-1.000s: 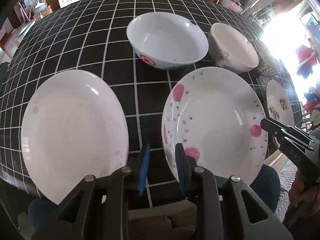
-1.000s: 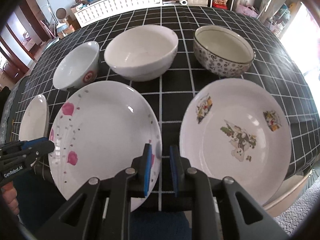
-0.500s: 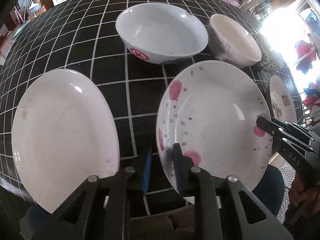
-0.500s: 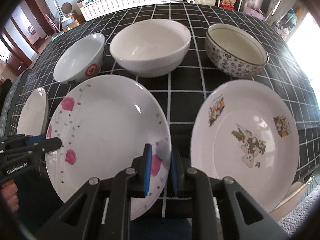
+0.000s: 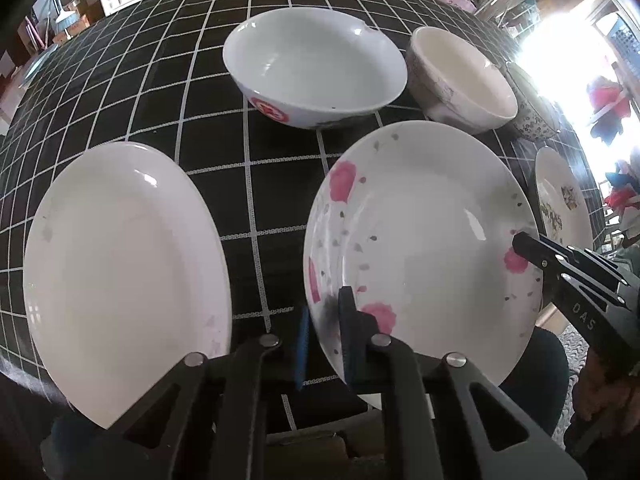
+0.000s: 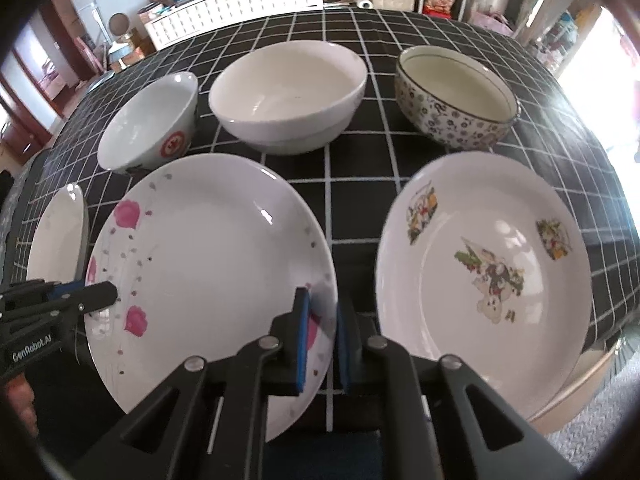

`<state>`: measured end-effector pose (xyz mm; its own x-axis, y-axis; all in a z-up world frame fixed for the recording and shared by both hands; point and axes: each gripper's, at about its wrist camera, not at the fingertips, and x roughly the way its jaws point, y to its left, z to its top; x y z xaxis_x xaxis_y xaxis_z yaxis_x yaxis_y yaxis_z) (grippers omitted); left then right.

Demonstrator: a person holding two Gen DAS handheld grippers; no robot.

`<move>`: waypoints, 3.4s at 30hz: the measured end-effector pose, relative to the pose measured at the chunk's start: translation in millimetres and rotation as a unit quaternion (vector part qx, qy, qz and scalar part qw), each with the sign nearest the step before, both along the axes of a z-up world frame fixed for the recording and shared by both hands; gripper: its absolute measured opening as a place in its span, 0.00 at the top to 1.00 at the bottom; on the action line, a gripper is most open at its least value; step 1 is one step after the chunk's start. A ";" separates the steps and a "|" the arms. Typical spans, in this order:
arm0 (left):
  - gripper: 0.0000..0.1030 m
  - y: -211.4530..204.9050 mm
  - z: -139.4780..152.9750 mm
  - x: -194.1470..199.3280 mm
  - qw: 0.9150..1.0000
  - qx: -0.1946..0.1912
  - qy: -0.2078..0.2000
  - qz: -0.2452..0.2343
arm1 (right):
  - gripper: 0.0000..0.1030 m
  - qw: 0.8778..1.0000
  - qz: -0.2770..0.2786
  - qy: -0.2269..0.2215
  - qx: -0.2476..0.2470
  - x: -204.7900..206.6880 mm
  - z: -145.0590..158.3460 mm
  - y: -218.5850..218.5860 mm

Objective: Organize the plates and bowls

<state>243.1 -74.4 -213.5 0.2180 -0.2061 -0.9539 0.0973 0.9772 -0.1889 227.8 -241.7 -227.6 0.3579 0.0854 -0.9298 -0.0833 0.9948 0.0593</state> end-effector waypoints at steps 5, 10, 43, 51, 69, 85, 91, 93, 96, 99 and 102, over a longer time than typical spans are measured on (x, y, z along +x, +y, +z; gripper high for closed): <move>0.89 7.2 14.8 -9.4 1.000 -0.008 -0.016 0.001 | 0.84 1.000 -0.008 -0.007 -0.002 -7.0 11.1 3.5; 0.89 25.8 35.2 -21.7 0.999 -0.013 -0.032 0.016 | 0.84 1.000 0.004 -0.021 -0.004 -14.1 29.5 16.7; 0.89 180.2 35.8 -79.2 0.985 0.017 -0.014 0.172 | 0.84 0.990 0.141 -0.007 -0.009 -12.8 23.5 186.2; 0.89 187.1 33.1 -70.8 0.985 0.025 -0.014 0.173 | 0.84 0.988 0.152 -0.010 -0.021 -1.7 22.1 198.3; 0.89 206.8 16.7 -41.4 0.984 0.036 -0.008 0.176 | 0.84 0.987 0.159 0.005 -0.032 18.4 5.0 219.1; 0.89 210.9 18.4 -42.0 0.982 0.042 -0.021 0.184 | 0.84 0.986 0.163 -0.007 -0.041 19.4 4.1 222.4; 0.89 200.3 47.7 -56.0 0.982 0.061 -0.055 0.173 | 0.84 0.983 0.164 -0.058 -0.053 3.9 30.8 219.0; 0.89 196.3 55.9 -61.1 0.982 0.060 -0.063 0.169 | 0.84 0.984 0.160 -0.059 -0.041 -0.6 40.4 214.6; 0.89 185.6 73.8 -71.2 0.982 0.058 -0.080 0.162 | 0.84 0.984 0.157 -0.072 -0.037 -8.8 54.8 207.5; 0.89 173.3 90.6 -79.2 0.982 0.058 -0.096 0.153 | 0.84 0.982 0.156 -0.095 -0.043 -20.3 71.7 200.6; 0.89 158.4 107.4 -87.3 0.982 0.059 -0.114 0.140 | 0.84 0.983 0.149 -0.106 -0.028 -30.3 87.0 189.8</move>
<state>155.8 84.0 -106.0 0.4617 0.0010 -0.8870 -0.1523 0.9852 -0.0782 197.4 -51.9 -140.6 0.5118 0.1656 -0.8430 -0.3750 0.9259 -0.0458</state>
